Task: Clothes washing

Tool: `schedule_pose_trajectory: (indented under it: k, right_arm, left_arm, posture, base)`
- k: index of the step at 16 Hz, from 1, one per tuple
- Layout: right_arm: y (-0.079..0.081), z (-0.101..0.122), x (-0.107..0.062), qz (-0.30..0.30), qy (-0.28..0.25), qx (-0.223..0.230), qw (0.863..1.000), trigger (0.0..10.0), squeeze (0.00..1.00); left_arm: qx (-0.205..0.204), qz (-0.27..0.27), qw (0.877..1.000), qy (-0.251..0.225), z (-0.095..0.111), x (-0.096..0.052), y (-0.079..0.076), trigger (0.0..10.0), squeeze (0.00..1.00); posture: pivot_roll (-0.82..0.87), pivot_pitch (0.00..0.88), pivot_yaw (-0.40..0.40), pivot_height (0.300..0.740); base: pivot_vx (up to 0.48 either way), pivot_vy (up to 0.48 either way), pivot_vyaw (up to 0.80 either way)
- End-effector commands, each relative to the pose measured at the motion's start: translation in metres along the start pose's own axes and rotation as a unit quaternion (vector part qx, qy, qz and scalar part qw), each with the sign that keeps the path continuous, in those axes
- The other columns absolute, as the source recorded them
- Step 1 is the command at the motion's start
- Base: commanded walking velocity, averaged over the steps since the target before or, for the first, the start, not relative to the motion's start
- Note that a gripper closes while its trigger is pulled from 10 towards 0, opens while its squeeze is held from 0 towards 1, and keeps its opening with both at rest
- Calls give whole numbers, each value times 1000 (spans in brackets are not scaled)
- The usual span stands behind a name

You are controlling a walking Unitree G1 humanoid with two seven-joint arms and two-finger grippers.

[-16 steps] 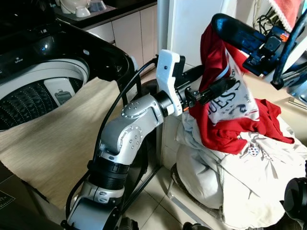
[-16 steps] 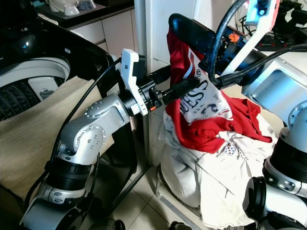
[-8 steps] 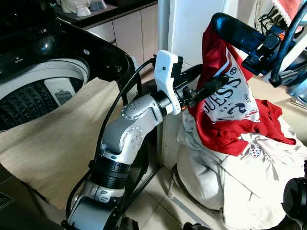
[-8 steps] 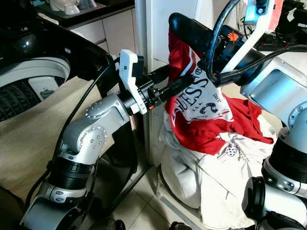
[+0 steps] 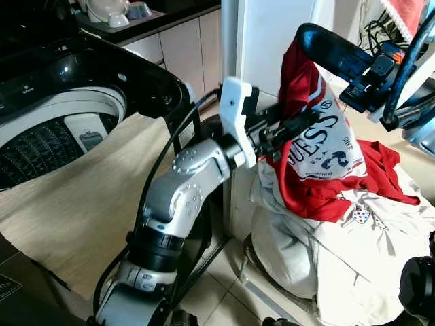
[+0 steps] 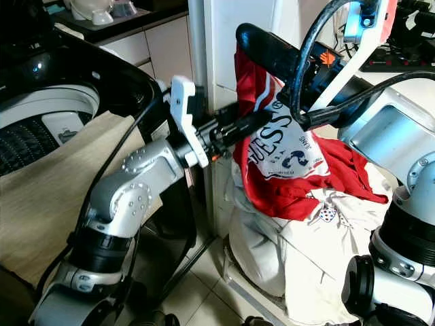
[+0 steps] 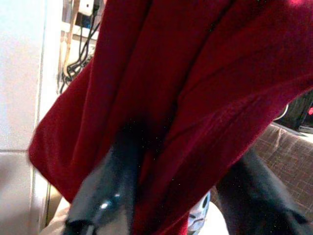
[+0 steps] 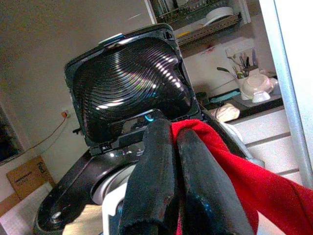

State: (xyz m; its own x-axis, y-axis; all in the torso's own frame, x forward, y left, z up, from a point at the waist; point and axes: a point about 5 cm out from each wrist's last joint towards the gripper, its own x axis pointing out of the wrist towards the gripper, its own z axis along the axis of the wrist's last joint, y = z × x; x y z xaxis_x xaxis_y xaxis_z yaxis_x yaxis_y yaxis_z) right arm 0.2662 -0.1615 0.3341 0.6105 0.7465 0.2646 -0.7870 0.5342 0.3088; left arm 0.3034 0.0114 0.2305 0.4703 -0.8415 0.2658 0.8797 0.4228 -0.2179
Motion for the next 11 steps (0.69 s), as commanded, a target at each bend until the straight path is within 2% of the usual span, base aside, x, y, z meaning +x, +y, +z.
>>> schedule_pose_trajectory:
  k: [1, 9, 10, 11]
  right_arm:
    - [7, -1, 2, 15, -3, -1, 1000, 0, 0]
    - [9, 0, 2, 14, -2, 2, 1000, 0, 0]
    - [9, 0, 3, 12, -1, 0, 1000, 2863, 0]
    - [7, -2, 5, 12, -5, 25, 1000, 10000, 1000]
  left_arm:
    - [6, -2, 1000, 3, -1, -1, 0, 0, 0]
    - [11, 15, 1000, -5, 0, -3, 7, 0, 0]
    - [12, 23, 1000, -8, 1, -3, 9, 0, 0]
    - [20, 50, 998, -22, 6, -3, 16, 0, 0]
  posture:
    - [-118, 0, 64, 740]
    - [-120, 0, 58, 740]
    - [-120, 0, 57, 740]
    - [-120, 0, 57, 740]
  base:
    - [0, 0, 0]
    - [0, 0, 0]
    - [0, 0, 0]
    - [0, 0, 0]
